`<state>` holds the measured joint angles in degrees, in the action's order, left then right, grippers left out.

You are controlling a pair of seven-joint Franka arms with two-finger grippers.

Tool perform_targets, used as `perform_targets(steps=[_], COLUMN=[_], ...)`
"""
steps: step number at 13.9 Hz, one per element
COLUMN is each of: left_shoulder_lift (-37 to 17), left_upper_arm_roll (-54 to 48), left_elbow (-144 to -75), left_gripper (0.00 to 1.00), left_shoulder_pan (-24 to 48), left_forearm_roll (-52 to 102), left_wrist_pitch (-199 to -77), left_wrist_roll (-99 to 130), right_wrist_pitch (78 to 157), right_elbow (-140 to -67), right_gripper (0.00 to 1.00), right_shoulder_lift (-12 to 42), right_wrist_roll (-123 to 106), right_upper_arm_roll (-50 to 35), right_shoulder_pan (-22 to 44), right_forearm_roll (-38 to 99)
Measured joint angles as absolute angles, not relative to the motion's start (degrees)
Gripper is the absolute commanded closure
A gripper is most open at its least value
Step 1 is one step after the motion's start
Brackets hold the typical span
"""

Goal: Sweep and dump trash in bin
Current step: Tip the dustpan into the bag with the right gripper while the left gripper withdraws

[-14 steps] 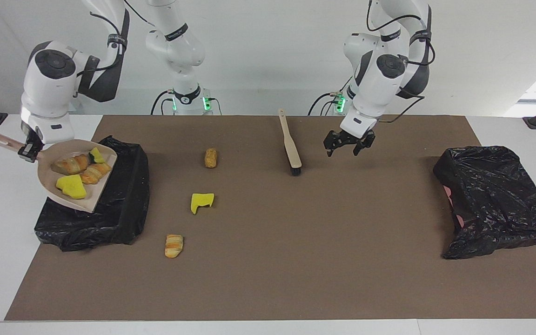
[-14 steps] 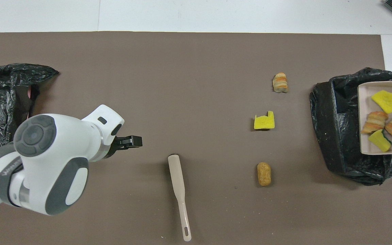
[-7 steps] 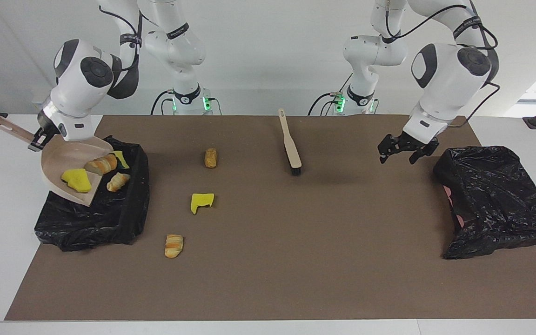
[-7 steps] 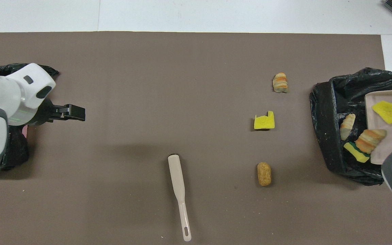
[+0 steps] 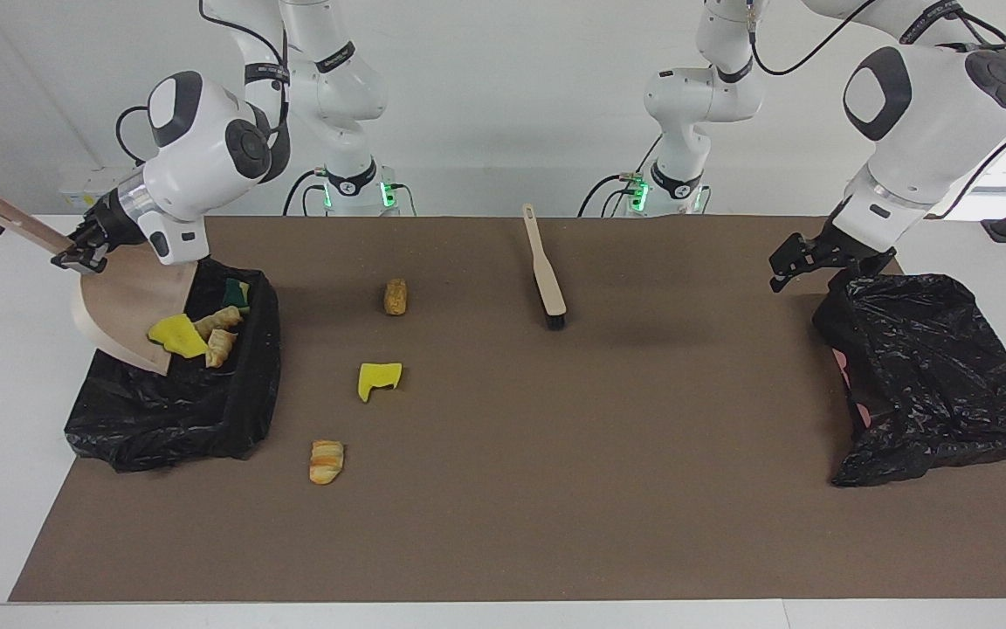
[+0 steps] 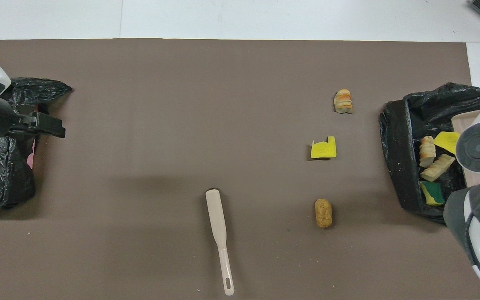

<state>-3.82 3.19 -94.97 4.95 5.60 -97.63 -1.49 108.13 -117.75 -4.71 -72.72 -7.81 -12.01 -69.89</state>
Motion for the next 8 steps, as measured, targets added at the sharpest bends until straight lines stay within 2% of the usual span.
perform_targets(steps=[4, 8], left_shoulder_lift=[-5.4, -5.0], left_upper_arm_roll=[3.0, 3.1], left_elbow=[-90.2, -89.3], left_gripper=[0.0, 0.0], left_shoulder_pan=[4.9, 4.3], left_forearm_roll=[2.6, 1.4], left_wrist_pitch=[-94.7, -92.3], left_wrist_roll=[-2.6, -5.2], right_wrist_pitch=[103.4, 99.8], right_elbow=[-116.0, -112.0], right_gripper=[1.0, 1.0], right_shoulder_lift=[-4.8, -4.8], right_wrist_roll=[-72.5, -72.3], right_upper_arm_roll=[-7.9, -8.2], right_shoulder_pan=[-9.5, -6.6], right_forearm_roll=[-74.2, -73.8])
